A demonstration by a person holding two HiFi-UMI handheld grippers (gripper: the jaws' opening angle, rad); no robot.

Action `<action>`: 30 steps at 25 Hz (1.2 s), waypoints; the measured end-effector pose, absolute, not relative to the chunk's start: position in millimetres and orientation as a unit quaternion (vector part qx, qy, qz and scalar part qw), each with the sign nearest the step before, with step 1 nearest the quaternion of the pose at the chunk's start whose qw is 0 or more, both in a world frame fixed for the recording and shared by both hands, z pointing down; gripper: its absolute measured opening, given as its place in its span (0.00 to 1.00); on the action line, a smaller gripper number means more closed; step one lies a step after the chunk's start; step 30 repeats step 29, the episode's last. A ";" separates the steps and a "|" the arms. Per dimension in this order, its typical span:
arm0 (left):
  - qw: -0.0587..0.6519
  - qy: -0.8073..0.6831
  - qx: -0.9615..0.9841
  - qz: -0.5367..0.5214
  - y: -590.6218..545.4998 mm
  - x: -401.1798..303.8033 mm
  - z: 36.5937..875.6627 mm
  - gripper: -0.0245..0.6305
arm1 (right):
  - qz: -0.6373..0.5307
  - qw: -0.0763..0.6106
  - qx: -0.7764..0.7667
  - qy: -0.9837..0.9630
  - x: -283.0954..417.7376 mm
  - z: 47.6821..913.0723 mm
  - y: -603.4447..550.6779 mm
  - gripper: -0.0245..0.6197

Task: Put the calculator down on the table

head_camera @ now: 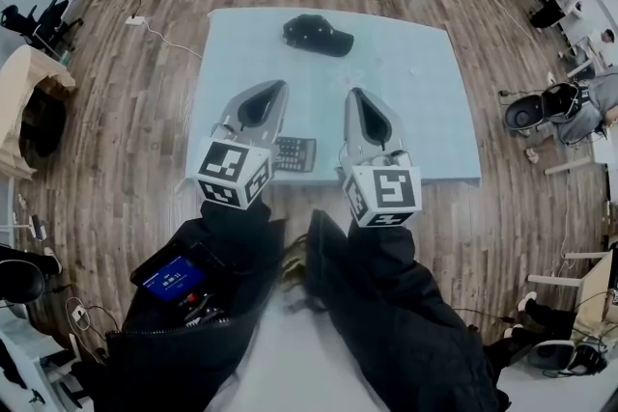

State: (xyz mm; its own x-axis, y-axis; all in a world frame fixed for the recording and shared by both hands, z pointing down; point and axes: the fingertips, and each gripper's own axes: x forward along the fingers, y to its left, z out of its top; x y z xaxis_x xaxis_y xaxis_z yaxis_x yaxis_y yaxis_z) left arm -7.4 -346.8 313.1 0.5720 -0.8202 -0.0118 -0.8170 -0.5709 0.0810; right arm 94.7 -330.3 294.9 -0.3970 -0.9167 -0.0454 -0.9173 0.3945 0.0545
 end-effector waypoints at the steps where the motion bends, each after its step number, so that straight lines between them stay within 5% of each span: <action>1: 0.034 -0.462 0.886 -0.024 -346.8 -7.5 313.4 0.03 | 0.035 0.004 -0.550 0.834 95.3 295.0 -330.3 0.03; 30: 0.047 -0.458 0.888 -0.014 -340.0 -2.5 325.8 0.03 | 0.029 0.002 -0.554 0.832 97.2 301.2 -321.4 0.03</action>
